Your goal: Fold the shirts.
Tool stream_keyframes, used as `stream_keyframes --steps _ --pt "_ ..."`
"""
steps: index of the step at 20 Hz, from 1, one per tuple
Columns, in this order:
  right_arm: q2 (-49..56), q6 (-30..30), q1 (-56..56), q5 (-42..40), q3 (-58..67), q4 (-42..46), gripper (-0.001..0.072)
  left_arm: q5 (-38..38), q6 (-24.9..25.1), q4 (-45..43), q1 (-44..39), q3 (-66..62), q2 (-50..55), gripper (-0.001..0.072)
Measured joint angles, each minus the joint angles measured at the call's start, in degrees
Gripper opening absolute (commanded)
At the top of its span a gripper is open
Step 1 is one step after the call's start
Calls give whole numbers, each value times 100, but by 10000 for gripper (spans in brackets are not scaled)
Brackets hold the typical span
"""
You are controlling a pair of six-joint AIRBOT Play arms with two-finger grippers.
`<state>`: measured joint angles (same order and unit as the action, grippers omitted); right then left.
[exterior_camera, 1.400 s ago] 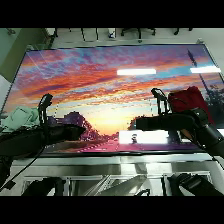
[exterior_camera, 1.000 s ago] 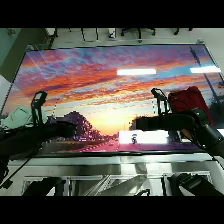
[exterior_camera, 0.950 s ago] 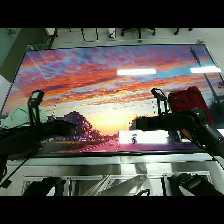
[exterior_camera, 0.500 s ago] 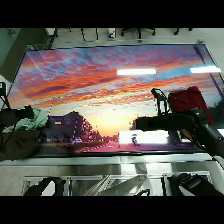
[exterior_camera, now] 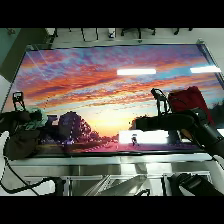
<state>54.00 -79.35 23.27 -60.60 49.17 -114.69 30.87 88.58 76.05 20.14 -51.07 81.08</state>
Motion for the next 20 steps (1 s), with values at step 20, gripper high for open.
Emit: stream_keyframes --steps 20 --pt "0 0 0 0 0 0 25 3095 -275 1871 -3891 -2905 -2050 12"
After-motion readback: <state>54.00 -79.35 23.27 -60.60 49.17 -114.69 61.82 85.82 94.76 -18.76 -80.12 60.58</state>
